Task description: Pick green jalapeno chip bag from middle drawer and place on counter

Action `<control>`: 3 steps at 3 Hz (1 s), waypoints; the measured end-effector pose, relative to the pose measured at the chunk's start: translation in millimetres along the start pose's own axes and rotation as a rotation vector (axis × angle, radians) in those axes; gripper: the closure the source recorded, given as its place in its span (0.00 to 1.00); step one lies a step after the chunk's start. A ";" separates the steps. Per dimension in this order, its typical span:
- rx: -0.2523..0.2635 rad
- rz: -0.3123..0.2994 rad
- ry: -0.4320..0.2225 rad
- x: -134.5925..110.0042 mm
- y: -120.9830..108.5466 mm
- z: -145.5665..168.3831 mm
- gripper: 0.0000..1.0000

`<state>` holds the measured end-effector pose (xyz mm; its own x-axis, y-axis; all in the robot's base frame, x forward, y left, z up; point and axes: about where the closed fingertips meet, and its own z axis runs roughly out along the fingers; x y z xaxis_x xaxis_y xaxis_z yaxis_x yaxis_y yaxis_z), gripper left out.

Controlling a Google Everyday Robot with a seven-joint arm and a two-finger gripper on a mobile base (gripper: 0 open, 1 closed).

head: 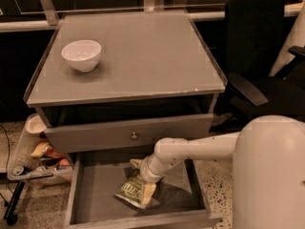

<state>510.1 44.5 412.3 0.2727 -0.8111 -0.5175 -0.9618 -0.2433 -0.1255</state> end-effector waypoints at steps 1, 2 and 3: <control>0.006 -0.008 -0.021 10.5 -6.7 19.4 0.00; 0.009 -0.014 -0.035 15.2 -9.8 33.7 0.00; 0.011 0.008 -0.052 13.5 -7.0 48.8 0.18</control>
Offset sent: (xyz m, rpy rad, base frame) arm 0.0205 0.0115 -0.0498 0.0517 -0.0150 0.0150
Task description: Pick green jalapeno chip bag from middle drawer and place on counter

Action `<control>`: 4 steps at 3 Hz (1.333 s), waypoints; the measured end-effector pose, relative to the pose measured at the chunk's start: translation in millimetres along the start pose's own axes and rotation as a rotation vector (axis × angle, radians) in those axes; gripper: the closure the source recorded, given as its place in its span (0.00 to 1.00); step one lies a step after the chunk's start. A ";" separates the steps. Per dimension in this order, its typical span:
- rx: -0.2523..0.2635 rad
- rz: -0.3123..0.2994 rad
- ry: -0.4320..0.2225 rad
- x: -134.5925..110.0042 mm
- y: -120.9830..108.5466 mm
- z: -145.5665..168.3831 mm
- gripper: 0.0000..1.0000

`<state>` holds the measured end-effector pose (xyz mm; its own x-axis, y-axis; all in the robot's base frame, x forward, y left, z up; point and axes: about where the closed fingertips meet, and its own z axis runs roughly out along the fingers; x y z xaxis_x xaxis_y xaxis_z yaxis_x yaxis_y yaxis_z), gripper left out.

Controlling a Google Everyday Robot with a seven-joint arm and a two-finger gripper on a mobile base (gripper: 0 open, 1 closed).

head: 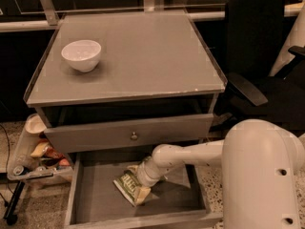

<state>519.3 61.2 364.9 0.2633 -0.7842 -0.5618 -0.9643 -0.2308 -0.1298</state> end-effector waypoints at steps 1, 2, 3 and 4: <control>0.000 0.000 0.000 0.0 0.1 0.3 0.42; 0.000 0.000 0.000 0.0 0.2 0.4 0.65; 0.000 0.000 0.000 0.0 0.2 0.4 0.87; 0.000 0.000 0.000 0.0 0.2 0.4 1.00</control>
Offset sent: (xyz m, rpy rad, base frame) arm -0.0001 0.0001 -0.0003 0.0002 0.0002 -0.0002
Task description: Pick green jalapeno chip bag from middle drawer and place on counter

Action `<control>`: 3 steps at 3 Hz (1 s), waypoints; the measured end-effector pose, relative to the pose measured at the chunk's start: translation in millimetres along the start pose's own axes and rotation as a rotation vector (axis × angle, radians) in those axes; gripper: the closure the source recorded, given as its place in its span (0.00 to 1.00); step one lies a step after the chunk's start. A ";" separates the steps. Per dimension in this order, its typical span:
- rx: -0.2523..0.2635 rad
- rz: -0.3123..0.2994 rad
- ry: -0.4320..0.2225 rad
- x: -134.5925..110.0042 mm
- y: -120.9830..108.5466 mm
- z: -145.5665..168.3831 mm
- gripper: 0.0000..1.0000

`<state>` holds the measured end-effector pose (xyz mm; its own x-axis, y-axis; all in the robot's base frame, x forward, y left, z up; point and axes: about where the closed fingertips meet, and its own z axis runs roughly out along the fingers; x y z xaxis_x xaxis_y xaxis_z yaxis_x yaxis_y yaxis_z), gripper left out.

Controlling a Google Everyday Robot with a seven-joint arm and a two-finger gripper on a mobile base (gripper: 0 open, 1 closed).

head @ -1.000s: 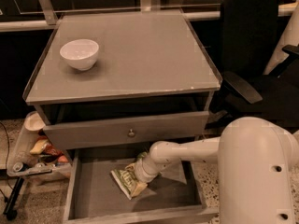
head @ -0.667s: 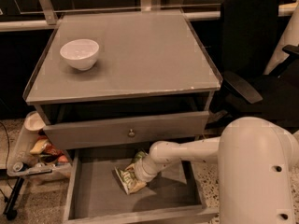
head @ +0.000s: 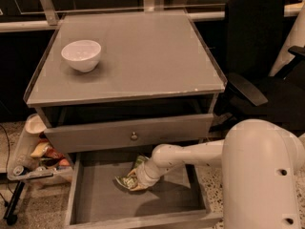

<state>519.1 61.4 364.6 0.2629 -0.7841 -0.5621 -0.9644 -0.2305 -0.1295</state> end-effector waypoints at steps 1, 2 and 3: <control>0.063 0.066 -0.028 -1.2 8.1 -18.6 1.00; 0.132 0.173 -0.049 -2.8 31.4 -57.4 1.00; 0.179 0.269 -0.016 -2.4 67.0 -108.4 1.00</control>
Offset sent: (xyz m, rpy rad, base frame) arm -0.0637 -0.0812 0.0848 0.1115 0.0255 -0.3655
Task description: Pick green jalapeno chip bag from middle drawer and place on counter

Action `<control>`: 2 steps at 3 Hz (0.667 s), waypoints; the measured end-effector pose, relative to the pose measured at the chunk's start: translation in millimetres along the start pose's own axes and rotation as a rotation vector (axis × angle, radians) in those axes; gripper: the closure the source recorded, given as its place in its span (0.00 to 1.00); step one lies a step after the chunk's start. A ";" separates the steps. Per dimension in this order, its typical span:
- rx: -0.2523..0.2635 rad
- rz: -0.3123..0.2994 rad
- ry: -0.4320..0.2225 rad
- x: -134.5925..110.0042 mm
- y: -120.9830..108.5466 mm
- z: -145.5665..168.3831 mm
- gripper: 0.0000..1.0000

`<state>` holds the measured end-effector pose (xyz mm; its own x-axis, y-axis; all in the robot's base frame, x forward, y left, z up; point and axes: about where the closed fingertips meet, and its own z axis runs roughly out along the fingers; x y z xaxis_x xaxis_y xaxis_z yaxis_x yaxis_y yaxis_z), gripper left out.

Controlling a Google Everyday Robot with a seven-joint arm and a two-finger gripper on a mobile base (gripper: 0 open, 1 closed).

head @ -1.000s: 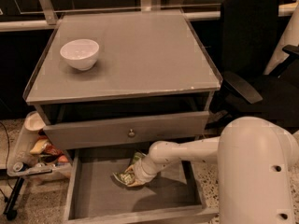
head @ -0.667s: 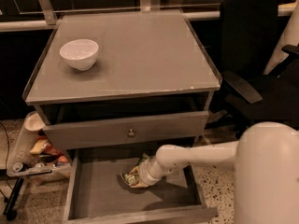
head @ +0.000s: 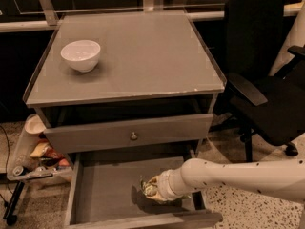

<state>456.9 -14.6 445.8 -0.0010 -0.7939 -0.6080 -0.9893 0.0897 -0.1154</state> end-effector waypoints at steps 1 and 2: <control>0.000 0.000 0.000 0.0 0.0 0.2 1.00; -0.019 0.007 0.005 -2.0 2.3 -3.8 1.00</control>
Offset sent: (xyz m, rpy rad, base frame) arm -0.0048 -0.0034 0.0110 -0.0120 0.0420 0.0101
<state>454.1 -15.1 449.8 -0.0082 -0.7965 -0.6045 -0.9919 0.0832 -0.0962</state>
